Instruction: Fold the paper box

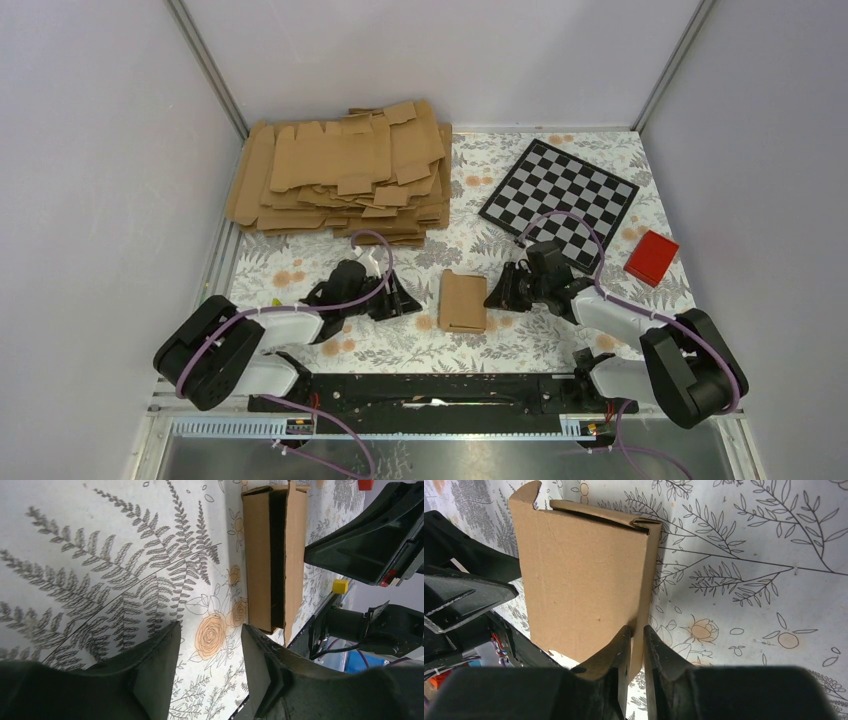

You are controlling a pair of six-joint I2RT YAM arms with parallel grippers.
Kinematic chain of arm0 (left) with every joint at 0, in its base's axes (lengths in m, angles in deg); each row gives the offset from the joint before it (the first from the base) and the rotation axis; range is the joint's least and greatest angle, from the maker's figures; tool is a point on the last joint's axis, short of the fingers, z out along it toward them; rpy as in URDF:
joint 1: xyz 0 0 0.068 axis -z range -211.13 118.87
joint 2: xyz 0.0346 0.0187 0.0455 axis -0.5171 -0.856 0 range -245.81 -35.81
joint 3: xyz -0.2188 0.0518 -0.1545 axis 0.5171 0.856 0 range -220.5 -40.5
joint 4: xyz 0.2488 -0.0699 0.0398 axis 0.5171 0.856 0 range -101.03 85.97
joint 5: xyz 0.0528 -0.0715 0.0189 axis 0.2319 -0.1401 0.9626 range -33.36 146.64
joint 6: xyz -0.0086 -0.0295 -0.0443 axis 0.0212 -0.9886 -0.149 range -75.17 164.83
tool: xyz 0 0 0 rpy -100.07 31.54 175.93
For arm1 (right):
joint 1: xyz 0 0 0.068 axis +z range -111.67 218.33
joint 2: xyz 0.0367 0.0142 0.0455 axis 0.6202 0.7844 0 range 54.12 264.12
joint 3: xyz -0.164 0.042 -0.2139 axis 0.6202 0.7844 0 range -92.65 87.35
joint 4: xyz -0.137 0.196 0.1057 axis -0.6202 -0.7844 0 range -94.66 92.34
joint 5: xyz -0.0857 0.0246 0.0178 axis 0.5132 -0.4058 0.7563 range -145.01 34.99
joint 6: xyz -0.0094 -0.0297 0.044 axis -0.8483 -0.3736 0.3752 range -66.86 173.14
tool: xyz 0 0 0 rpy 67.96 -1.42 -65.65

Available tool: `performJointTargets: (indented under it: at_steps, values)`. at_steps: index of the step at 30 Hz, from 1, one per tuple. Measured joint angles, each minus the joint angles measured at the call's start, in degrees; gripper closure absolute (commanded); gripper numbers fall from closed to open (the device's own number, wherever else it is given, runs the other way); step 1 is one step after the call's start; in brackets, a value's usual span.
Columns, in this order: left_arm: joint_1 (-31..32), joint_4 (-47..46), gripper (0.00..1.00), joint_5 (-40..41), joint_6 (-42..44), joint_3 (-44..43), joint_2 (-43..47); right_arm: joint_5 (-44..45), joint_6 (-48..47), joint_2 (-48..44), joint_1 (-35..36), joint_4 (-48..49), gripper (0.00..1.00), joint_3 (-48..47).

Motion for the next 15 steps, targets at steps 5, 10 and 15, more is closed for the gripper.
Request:
performJointTargets:
  at_steps: [5,10,15]
  values:
    - [0.85,-0.52,0.48,-0.04,0.11,-1.44,-1.86,-0.13,-0.07,0.42,0.0,0.9,0.83,0.0]
    - [1.7,-0.48,0.48,-0.07,0.35,-3.85,-4.81,-0.17,-0.07,0.26,-0.09,1.38,0.89,0.28]
    - [3.74,-0.55,0.49,0.02,0.35,-5.55,-7.1,0.5,-0.42,-0.92,-0.09,1.42,0.92,0.98]
